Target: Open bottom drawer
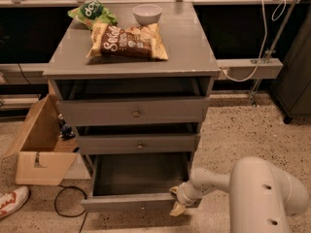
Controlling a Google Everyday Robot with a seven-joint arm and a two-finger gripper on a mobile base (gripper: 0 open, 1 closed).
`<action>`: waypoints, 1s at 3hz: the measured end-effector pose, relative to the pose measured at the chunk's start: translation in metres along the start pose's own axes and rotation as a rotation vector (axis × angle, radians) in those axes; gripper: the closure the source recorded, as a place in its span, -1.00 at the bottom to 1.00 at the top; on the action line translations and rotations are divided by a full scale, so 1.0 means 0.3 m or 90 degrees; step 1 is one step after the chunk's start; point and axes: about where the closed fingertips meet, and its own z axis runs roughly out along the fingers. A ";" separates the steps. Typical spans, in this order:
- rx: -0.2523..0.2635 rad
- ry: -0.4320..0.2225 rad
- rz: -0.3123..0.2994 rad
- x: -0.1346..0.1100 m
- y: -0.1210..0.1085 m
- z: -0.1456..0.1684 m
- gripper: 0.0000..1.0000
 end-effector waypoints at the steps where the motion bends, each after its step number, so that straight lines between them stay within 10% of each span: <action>1: 0.016 -0.001 0.010 0.026 0.077 -0.024 0.35; 3: 0.031 -0.012 -0.012 -0.012 0.069 -0.059 -0.37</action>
Offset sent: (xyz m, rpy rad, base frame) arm -0.0148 -0.0091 0.0060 0.0032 -0.0226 -0.0270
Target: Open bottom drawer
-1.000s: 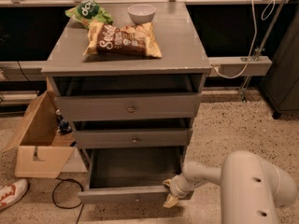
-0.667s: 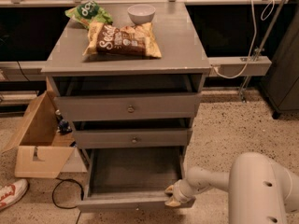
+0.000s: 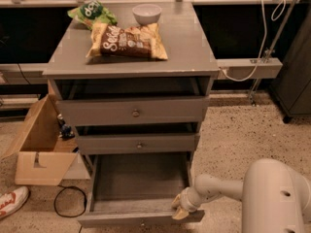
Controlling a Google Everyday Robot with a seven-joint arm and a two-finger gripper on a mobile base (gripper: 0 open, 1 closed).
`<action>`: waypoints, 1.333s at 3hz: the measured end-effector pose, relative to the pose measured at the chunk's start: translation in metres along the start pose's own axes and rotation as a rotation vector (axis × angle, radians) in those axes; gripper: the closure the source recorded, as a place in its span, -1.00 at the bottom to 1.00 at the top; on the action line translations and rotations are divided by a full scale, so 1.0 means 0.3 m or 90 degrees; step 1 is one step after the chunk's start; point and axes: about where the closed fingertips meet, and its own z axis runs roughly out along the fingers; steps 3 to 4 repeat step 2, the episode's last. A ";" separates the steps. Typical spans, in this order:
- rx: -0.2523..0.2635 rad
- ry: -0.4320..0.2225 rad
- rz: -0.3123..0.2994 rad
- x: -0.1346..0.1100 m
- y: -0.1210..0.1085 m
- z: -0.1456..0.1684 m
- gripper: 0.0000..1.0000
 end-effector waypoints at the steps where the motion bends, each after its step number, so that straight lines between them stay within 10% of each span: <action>1: 0.042 -0.005 -0.050 -0.092 -0.004 -0.099 -0.97; 4: 0.079 -0.004 -0.095 -0.178 0.009 -0.193 -1.00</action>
Offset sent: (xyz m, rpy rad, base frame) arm 0.0011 0.0232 0.1262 -0.0009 -0.2935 0.0997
